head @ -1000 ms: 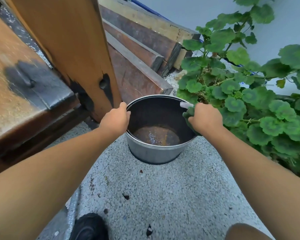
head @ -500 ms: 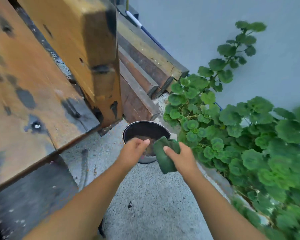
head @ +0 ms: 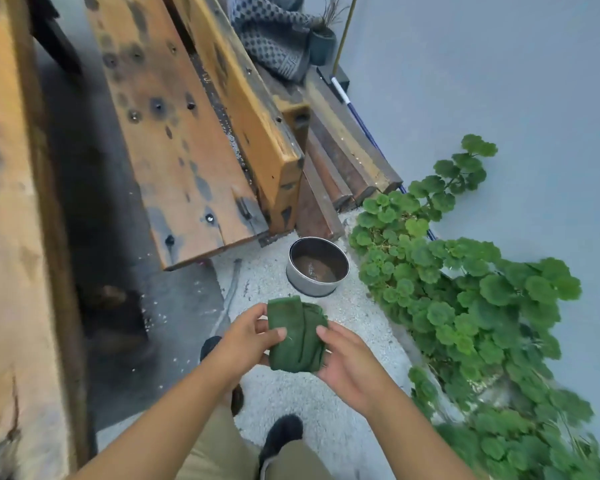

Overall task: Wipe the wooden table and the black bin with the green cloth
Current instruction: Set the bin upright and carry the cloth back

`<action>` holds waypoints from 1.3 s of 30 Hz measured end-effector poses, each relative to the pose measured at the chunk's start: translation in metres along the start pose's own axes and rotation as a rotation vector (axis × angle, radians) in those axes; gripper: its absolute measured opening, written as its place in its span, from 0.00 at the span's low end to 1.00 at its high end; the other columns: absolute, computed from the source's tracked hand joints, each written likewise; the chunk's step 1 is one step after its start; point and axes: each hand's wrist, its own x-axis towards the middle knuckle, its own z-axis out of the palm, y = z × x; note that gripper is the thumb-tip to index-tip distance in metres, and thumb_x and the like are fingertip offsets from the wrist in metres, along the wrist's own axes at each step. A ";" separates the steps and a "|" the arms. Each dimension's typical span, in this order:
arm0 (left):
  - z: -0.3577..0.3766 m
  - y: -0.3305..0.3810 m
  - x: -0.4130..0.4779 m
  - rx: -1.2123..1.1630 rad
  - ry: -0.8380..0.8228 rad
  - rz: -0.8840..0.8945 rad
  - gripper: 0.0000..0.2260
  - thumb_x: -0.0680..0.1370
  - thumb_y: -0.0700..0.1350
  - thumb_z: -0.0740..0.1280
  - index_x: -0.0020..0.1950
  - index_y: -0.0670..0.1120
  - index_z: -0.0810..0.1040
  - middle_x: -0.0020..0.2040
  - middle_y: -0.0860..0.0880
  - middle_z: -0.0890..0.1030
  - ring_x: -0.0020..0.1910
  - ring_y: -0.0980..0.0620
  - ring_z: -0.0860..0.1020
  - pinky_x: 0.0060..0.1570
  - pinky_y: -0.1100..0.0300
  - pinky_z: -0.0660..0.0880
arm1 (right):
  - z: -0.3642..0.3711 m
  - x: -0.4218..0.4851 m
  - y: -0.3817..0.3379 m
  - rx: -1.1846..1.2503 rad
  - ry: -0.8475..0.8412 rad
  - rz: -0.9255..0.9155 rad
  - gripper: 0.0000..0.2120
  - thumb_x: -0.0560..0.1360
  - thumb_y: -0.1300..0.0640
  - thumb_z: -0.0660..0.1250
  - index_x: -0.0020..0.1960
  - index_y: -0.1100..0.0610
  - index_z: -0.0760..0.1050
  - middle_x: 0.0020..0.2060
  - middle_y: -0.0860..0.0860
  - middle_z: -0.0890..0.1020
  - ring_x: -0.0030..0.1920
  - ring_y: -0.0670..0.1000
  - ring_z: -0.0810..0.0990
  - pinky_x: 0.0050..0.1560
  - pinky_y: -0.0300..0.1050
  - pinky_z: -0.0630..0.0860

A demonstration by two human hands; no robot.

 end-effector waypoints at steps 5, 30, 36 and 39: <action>-0.043 -0.015 -0.093 -0.127 0.176 0.075 0.13 0.79 0.35 0.66 0.63 0.44 0.76 0.55 0.39 0.84 0.51 0.41 0.84 0.43 0.48 0.82 | 0.066 -0.038 0.027 -0.062 -0.090 0.075 0.16 0.83 0.64 0.56 0.67 0.63 0.76 0.61 0.64 0.82 0.62 0.64 0.80 0.55 0.57 0.82; -0.368 -0.113 -0.332 -0.392 0.586 0.216 0.11 0.83 0.50 0.62 0.56 0.47 0.81 0.51 0.46 0.86 0.49 0.52 0.85 0.45 0.58 0.81 | 0.441 -0.048 0.281 -0.528 -0.188 -0.068 0.11 0.79 0.71 0.63 0.58 0.62 0.79 0.50 0.59 0.86 0.51 0.59 0.86 0.51 0.56 0.83; -0.402 -0.120 -0.307 -0.405 0.570 0.137 0.15 0.79 0.33 0.65 0.62 0.47 0.74 0.58 0.44 0.82 0.55 0.48 0.82 0.53 0.53 0.81 | 0.448 -0.011 0.272 -0.492 -0.131 0.005 0.13 0.80 0.72 0.60 0.60 0.63 0.78 0.53 0.61 0.85 0.54 0.60 0.84 0.56 0.58 0.81; -0.424 -0.130 -0.290 -0.587 0.605 0.107 0.17 0.77 0.29 0.65 0.63 0.43 0.75 0.59 0.40 0.82 0.57 0.40 0.82 0.59 0.40 0.77 | 0.436 0.024 0.270 -0.471 -0.097 0.047 0.13 0.80 0.72 0.61 0.59 0.62 0.78 0.53 0.60 0.86 0.54 0.59 0.85 0.55 0.58 0.82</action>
